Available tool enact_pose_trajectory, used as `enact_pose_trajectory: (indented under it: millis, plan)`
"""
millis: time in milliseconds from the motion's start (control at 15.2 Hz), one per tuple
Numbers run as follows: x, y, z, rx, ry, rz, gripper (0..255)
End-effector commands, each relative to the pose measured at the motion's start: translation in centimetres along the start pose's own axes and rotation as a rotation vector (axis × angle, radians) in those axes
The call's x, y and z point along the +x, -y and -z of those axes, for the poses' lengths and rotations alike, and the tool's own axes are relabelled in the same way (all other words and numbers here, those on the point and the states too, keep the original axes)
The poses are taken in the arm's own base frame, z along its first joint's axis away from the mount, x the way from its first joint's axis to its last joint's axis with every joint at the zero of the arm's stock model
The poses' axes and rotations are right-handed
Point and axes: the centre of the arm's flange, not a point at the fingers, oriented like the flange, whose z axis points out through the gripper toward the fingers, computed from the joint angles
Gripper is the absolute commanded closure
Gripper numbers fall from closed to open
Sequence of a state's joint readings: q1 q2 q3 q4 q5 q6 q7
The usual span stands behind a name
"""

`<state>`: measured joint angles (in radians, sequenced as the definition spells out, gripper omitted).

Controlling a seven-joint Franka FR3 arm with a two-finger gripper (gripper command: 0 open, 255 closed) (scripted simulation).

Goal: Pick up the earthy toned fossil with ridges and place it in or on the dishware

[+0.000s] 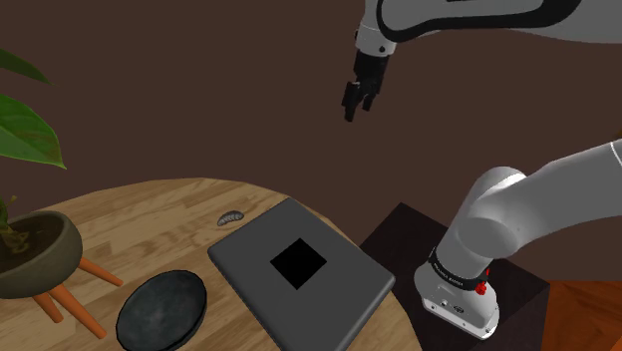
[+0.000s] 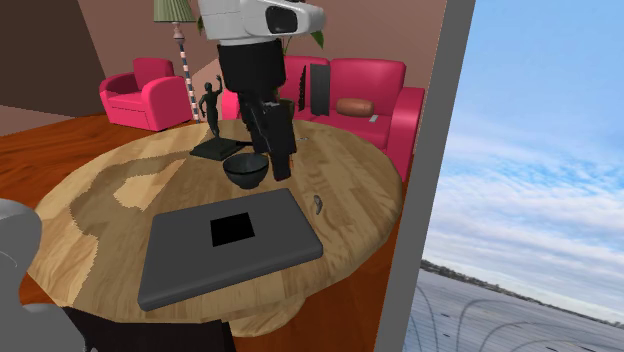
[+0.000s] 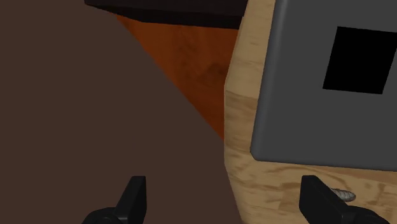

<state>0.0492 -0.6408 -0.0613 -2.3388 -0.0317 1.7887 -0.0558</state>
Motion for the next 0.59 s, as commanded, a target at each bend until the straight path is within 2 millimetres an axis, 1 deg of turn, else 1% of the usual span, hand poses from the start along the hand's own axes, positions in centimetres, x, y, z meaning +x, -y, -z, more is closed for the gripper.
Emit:
enact_pose_trajectory:
  millis: [0,528]
  plan:
    - [2.2,0.8,-2.1,0.007,0.003,0.047,0]
    - [8.9,4.7,-9.2,0.033,0.017,0.233,0]
